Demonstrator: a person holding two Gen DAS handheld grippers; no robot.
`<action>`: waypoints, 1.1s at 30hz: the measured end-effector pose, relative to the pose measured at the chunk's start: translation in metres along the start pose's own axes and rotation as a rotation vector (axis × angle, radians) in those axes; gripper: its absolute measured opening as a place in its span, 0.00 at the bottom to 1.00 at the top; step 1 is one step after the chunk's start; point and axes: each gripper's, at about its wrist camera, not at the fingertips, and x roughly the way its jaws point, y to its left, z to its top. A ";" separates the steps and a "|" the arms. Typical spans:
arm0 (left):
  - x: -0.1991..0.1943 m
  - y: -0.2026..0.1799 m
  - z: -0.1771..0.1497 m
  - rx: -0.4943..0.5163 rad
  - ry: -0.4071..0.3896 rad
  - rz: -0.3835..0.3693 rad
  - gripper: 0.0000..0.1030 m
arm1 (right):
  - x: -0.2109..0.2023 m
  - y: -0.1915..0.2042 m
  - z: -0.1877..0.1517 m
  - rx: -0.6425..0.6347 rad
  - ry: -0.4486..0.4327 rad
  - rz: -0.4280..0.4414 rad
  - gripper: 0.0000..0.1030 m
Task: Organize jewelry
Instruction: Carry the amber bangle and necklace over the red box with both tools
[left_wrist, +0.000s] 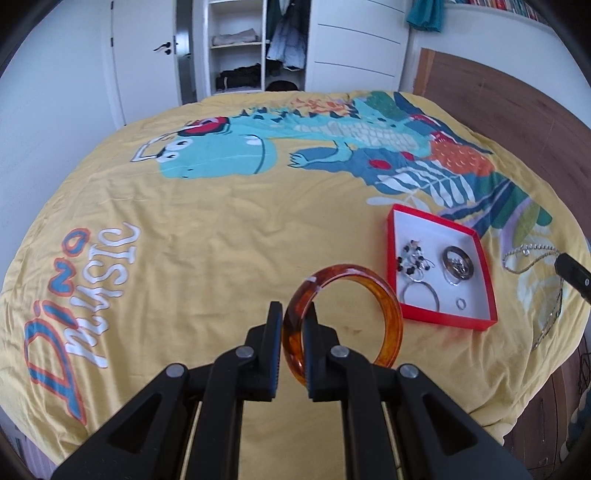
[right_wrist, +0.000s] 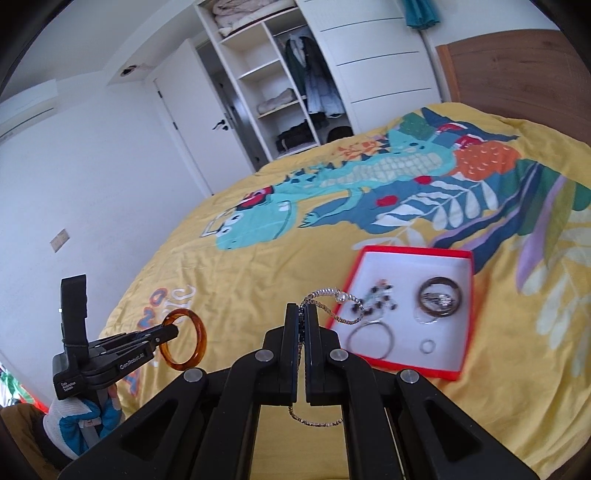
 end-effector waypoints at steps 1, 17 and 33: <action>0.006 -0.006 0.002 0.008 0.008 -0.007 0.09 | 0.001 -0.008 0.002 0.006 0.001 -0.011 0.02; 0.104 -0.120 0.037 0.154 0.097 -0.089 0.09 | 0.072 -0.095 0.028 0.058 0.051 -0.077 0.02; 0.171 -0.154 0.022 0.198 0.189 -0.095 0.10 | 0.137 -0.126 -0.016 0.077 0.188 -0.114 0.02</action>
